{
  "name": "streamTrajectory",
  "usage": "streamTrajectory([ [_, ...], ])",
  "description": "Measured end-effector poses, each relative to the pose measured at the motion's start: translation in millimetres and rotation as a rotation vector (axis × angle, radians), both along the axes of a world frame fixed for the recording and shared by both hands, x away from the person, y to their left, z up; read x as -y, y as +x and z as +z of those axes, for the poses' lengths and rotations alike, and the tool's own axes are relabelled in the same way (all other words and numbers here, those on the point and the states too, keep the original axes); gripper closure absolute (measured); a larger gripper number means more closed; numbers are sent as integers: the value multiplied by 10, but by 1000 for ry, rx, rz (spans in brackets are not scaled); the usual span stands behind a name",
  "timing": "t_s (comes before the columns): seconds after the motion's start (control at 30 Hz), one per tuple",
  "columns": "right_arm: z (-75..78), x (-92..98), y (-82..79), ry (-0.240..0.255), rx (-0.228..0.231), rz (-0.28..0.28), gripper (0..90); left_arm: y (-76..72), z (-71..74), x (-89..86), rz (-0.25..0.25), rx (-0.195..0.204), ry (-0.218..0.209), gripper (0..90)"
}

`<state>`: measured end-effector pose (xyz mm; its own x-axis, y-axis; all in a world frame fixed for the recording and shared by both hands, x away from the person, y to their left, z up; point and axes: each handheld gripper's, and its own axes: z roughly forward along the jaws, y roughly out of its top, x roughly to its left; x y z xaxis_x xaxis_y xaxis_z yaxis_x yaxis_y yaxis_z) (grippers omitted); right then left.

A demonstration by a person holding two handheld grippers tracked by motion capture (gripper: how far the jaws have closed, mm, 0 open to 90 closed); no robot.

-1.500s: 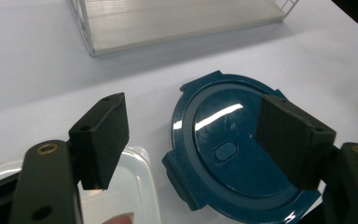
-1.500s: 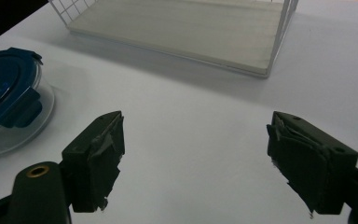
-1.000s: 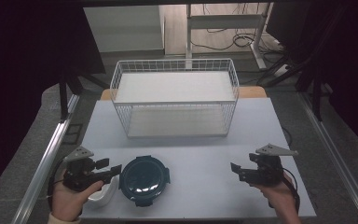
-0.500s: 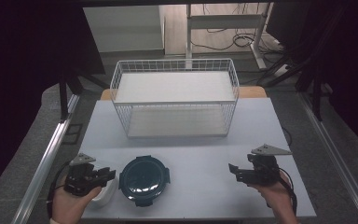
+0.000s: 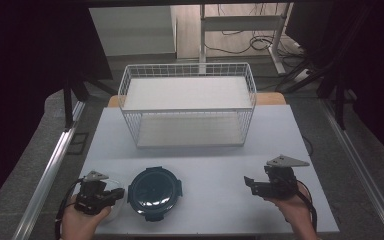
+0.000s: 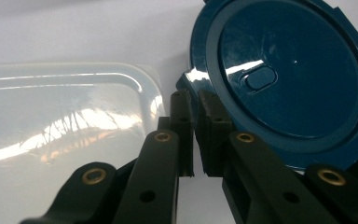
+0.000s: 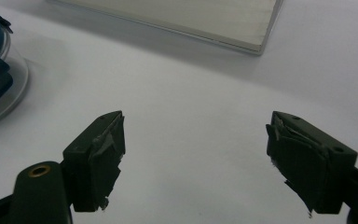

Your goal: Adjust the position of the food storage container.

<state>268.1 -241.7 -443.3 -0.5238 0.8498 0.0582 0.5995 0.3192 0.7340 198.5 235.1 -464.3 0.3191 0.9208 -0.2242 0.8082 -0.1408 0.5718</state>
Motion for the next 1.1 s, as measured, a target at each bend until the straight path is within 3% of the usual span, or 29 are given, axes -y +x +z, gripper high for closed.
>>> streamTrajectory([
  [0.43,-11,-11,-2,-19,3,-6,191,28,-94,103,-9,-33,50,875],
  [1.1,-34,-64,17,-31,-1,6,191,49,-101,125,9,-47,41,896],
])
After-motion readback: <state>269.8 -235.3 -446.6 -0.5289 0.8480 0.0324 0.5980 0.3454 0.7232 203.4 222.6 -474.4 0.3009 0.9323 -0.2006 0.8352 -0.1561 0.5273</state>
